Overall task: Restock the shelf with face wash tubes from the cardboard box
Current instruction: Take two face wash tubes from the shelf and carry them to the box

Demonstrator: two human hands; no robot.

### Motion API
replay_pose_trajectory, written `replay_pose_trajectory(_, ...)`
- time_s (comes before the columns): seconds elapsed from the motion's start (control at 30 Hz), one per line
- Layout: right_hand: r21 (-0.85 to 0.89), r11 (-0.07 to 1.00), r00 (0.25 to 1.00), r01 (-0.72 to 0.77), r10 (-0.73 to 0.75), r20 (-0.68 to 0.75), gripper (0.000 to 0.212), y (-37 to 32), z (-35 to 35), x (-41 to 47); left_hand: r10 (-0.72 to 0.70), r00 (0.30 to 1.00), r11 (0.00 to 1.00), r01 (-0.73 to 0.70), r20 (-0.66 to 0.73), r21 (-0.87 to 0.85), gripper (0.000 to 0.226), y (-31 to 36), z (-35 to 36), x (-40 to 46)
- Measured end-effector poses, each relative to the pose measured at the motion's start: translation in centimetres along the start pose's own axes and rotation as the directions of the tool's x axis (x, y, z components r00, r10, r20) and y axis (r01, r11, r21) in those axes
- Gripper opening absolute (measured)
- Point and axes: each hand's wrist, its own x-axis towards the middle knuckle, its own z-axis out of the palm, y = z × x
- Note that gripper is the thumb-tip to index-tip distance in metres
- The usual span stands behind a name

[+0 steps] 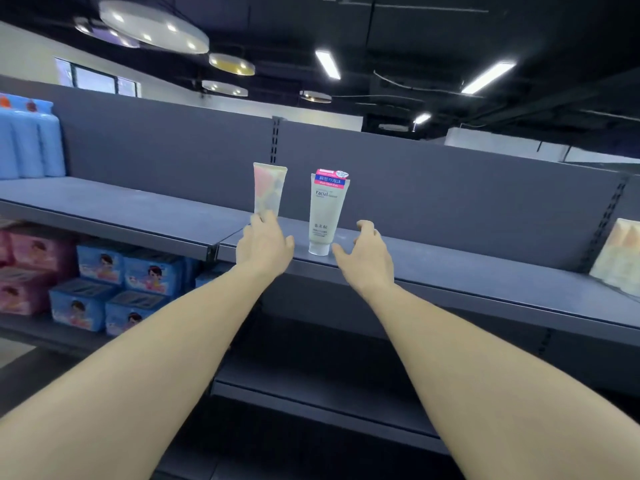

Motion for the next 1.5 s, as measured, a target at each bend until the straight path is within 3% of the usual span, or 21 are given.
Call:
replay_pose_trajectory(0.2,0.105,0.994,0.999,-0.028,0.024,0.038,0.072,-1.0,2.5,2.9,-0.081,0.996,0.995,0.078,-0.036,-0.065,0.067,-0.6,1.6,3.4)
replay_pose_trajectory(0.4,0.159,0.985,0.998,-0.066,0.062,0.028,0.050,-1.4,5.2,5.2,-0.125,0.990,0.986,0.116,-0.066,-0.119,0.089,-1.4,3.5,6.7)
replay_pose_trajectory(0.67,0.182,0.980,0.996,-0.078,0.085,-0.032,0.042,-1.2,7.6,5.8,-0.077,0.988,0.993,0.064,-0.132,-0.098,0.076,-1.8,5.1,8.2)
replay_pose_trajectory(0.8,0.190,0.978,0.996,-0.091,0.092,0.004,0.041,-1.3,7.2,5.9,-0.039,0.990,0.997,0.030,-0.137,-0.067,0.072,-1.2,5.1,8.0)
replay_pose_trajectory(1.0,0.229,0.966,0.993,-0.119,0.115,0.032,0.040,-1.2,5.1,6.0,-0.076,0.987,0.985,0.053,-0.139,-0.167,0.049,-0.8,4.0,7.2)
replay_pose_trajectory(1.5,0.194,0.963,0.922,-0.188,0.241,-0.302,0.043,6.6,-7.5,0.8,0.046,0.998,0.935,-0.059,-0.046,-0.349,0.051,11.2,2.8,0.7)
